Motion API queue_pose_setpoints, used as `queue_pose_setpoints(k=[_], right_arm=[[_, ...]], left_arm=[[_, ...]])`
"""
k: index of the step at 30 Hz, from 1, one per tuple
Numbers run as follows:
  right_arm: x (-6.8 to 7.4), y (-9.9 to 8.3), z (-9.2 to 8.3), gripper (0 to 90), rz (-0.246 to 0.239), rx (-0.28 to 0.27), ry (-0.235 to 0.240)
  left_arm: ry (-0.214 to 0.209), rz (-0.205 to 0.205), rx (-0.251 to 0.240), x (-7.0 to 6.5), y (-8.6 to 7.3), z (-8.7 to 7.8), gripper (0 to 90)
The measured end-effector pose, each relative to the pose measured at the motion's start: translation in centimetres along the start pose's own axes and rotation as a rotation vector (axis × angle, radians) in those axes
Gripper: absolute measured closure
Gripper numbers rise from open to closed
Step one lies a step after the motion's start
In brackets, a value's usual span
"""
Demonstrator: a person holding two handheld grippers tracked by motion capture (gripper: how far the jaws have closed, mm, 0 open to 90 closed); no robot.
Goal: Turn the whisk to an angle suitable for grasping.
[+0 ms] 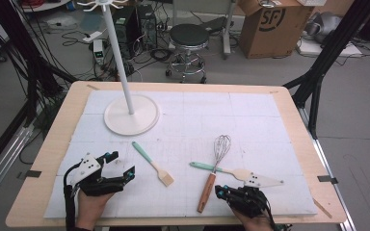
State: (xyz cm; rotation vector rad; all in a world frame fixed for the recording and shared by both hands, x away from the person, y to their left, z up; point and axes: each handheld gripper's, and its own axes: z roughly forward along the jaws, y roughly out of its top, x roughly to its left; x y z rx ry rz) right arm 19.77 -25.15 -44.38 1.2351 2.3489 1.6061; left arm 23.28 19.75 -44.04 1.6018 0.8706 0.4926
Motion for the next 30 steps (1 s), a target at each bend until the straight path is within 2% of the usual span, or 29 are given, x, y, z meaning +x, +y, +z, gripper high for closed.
queue_pose_setpoints(k=[7, 8, 10, 13, 16, 18, 23, 30], right_arm=[[0.5, -1.2, 0.2, 89.9, 0.025, 0.024, 0.052], [0.6, -1.7, 0.4, 89.9, 0.045, 0.027, 0.075], [0.7, -2.2, 0.8, 89.9, 0.067, 0.046, 0.105], [1.1, -2.9, 1.6, 89.9, 0.071, 0.095, 0.145], [1.1, -3.3, 2.4, 89.9, 0.073, 0.137, 0.149], [1.0, -3.2, 2.7, 89.9, 0.09, 0.137, 0.16], [1.2, -2.4, 3.6, 89.9, 0.097, 0.13, 0.156], [2.2, -1.9, 5.2, 89.9, 0.07, 0.164, 0.169]], left_arm=[[0.0, 0.005, -0.002, 0.0, 0.0, -0.1, 16.1], [0.002, 0.002, -0.006, 0.0, 0.0, -0.2, 16.1], [0.003, -0.001, -0.004, 0.1, 0.0, -0.2, 16.1], [0.004, -0.002, -0.007, 0.1, 0.0, -0.2, 16.1], [0.004, 0.003, -0.006, 0.0, 0.0, -0.2, 16.1], [0.003, 0.001, -0.005, 0.0, 0.0, -0.1, 16.1], [0.004, 0.003, -0.006, 0.0, 0.0, -0.1, 16.1], [0.007, -0.003, -0.009, 0.2, 0.0, -0.3, 16.2]])
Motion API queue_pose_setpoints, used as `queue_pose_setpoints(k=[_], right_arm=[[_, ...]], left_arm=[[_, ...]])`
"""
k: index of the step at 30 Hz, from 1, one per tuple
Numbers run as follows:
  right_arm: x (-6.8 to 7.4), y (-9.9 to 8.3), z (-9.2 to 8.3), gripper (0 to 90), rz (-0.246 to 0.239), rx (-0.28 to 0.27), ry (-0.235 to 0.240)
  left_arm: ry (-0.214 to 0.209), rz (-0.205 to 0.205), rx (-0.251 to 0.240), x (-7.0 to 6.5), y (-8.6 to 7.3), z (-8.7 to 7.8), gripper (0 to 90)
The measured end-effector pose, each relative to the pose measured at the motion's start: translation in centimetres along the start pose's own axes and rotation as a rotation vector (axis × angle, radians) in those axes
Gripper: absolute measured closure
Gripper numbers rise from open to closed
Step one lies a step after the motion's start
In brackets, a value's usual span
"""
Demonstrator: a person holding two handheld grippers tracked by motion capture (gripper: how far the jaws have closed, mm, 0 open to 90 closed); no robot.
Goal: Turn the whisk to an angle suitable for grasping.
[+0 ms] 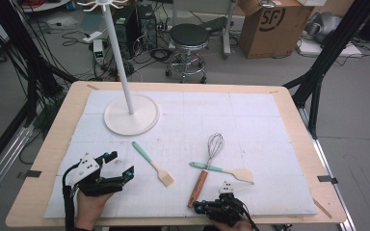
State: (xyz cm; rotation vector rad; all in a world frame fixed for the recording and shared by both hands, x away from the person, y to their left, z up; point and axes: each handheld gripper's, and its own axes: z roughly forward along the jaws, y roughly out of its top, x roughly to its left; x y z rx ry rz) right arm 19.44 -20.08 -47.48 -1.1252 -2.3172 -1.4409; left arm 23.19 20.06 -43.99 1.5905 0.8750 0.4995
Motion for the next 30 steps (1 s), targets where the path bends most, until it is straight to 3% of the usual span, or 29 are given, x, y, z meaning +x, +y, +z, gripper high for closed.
queue_pose_setpoints(k=[8, 20, 25, 28, 30], right_arm=[[0.7, 1.5, 1.6, 89.9, -0.003, 0.01, 0.004], [0.5, 3.6, 3.6, 89.9, 0.035, 0.016, -0.005], [0.0, 4.2, 3.9, 89.9, 0.066, 0.007, -0.014], [0.2, 4.3, 3.9, 89.9, 0.055, 0.019, -0.04], [0.2, 4.4, 3.8, 89.9, 0.063, 0.021, -0.032]], left_arm=[[0.003, 0.001, 0.0, -0.1, 0.0, 0.0, 16.4], [0.006, 0.002, -0.003, 0.0, 0.0, -0.1, 16.3], [0.004, -0.002, -0.006, 0.1, 0.0, -0.1, 16.3], [0.004, -0.003, -0.007, 0.1, 0.0, -0.1, 16.3], [0.004, -0.003, -0.008, 0.1, 0.0, -0.1, 16.4]])
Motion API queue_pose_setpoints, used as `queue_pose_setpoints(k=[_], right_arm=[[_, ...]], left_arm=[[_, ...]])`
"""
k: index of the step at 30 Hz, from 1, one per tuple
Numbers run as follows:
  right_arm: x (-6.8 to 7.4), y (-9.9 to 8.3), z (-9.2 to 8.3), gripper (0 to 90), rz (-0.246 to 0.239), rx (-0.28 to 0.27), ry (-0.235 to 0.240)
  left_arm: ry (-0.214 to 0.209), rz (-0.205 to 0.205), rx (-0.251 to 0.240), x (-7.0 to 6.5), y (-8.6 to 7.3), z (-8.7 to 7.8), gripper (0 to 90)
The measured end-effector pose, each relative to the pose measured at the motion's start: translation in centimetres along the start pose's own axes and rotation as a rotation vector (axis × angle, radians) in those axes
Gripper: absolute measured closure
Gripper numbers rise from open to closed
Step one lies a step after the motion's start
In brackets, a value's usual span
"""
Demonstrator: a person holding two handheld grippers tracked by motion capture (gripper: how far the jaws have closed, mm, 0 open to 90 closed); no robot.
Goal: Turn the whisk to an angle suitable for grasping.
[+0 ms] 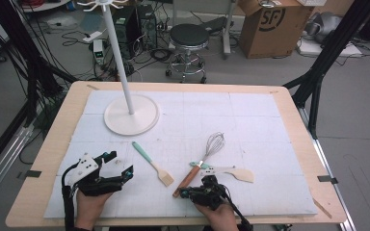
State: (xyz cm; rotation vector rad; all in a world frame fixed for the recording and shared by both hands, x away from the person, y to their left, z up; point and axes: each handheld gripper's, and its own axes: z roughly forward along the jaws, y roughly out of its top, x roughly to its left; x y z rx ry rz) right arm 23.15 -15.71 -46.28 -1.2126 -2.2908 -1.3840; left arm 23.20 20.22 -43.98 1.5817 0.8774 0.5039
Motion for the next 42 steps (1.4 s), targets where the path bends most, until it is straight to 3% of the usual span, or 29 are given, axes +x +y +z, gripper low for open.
queue_pose_setpoints(k=[5, 8, 11, 13, 15, 22, 27, 30, 32, 42], right_arm=[[0.2, 0.9, -0.6, 89.8, 0.003, -0.034, 0.017], [-0.4, 2.1, -1.1, 89.9, -0.002, -0.081, -0.015], [-2.0, 3.7, -1.3, 89.9, 0.027, -0.13, -0.056], [-2.8, 4.8, -1.1, 89.9, 0.017, -0.124, -0.119], [-3.5, 5.8, -0.8, 89.8, 0.013, -0.119, -0.144], [-5.4, 8.5, 0.4, 89.8, -0.012, -0.062, -0.299], [-7.1, 8.4, 0.2, 89.9, 0.025, -0.018, -0.349], [-7.0, 8.3, -0.1, 89.8, 0.013, -0.016, -0.364], [-6.9, 7.7, -0.7, 89.8, -0.009, -0.002, -0.398], [-7.1, 5.4, -4.1, 89.8, 0.01, -0.07, -0.405]], left_arm=[[0.0, 0.001, -0.003, 0.0, 0.0, 0.0, 16.3], [-0.004, 0.001, -0.003, 0.0, 0.0, 0.0, 16.3], [-0.004, 0.003, -0.002, -0.1, 0.0, 0.0, 16.4], [-0.004, 0.004, -0.002, -0.1, 0.0, 0.0, 16.4], [-0.004, 0.001, -0.002, 0.0, 0.0, 0.0, 16.3], [0.002, -0.008, -0.007, 0.3, 0.0, -0.1, 16.3], [0.005, -0.009, -0.007, 0.4, -0.1, -0.2, 16.3], [0.005, -0.011, -0.009, 0.4, 0.0, -0.2, 16.3], [0.005, -0.009, -0.009, 0.3, 0.0, -0.2, 16.4], [0.001, -0.002, -0.002, 0.1, 0.0, 0.0, 16.3]])
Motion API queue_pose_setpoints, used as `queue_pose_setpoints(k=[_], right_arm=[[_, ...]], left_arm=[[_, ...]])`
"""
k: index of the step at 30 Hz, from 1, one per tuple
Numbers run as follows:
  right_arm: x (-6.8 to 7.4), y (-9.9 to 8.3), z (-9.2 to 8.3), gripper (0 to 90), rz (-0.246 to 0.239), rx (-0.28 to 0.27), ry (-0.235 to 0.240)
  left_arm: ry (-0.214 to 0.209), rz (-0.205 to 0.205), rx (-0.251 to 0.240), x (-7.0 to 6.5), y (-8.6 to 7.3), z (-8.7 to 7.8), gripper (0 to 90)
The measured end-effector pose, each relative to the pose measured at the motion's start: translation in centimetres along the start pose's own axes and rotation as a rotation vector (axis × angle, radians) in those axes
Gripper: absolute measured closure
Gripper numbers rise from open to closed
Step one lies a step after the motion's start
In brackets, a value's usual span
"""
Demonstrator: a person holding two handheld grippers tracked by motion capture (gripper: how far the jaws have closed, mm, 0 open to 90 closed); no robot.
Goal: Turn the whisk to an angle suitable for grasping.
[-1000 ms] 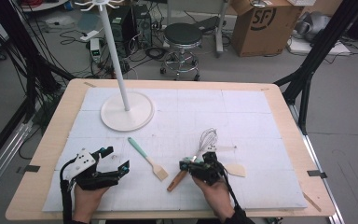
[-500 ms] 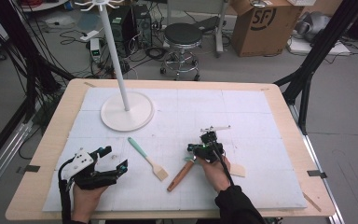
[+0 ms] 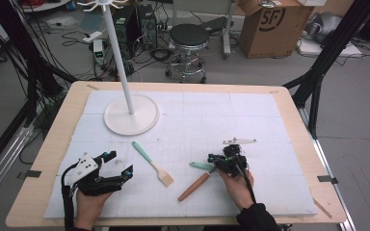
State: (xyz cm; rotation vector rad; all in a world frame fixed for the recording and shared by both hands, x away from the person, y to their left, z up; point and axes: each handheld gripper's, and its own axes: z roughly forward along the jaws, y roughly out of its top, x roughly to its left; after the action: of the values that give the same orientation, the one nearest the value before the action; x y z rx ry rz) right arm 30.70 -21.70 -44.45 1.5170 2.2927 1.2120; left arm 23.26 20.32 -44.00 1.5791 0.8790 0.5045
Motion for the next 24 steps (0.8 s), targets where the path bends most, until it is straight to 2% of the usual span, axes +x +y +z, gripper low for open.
queue_pose_setpoints(k=[10, 14, 16, 18, 19, 20, 22, 23, 24], right_arm=[[-0.2, -1.8, -1.9, 89.8, 0.011, -0.044, 0.014], [-0.1, -2.0, -2.1, 89.8, 0.006, -0.047, 0.018], [0.0, -2.1, -2.4, 89.8, 0.002, -0.062, 0.038], [0.3, -2.2, -2.6, 89.8, 0.017, -0.074, 0.083], [0.3, -2.2, -2.6, 89.8, 0.017, -0.074, 0.083], [1.3, -2.6, -3.0, 89.8, 0.015, -0.083, 0.154], [2.9, -3.3, -3.1, 89.8, -0.015, -0.064, 0.22], [2.9, -3.3, -3.1, 89.8, -0.015, -0.064, 0.22], [4.9, -4.3, -3.2, 89.8, -0.05, -0.045, 0.271]], left_arm=[[-0.002, -0.001, 0.004, -0.1, 0.0, 0.1, 16.4], [-0.002, 0.0, 0.003, -0.1, 0.0, 0.1, 16.3], [-0.003, 0.0, 0.003, -0.1, 0.0, 0.0, 16.4], [-0.002, 0.0, 0.004, -0.1, 0.0, 0.0, 16.3], [-0.002, 0.0, 0.004, -0.1, 0.0, 0.0, 16.3], [0.0, 0.002, 0.002, 0.0, 0.0, 0.0, 16.3], [0.002, 0.0, 0.003, 0.0, 0.0, 0.0, 16.4], [0.002, 0.0, 0.003, 0.0, 0.0, 0.0, 16.4], [0.003, 0.0, 0.004, 0.0, 0.0, 0.0, 16.4]])
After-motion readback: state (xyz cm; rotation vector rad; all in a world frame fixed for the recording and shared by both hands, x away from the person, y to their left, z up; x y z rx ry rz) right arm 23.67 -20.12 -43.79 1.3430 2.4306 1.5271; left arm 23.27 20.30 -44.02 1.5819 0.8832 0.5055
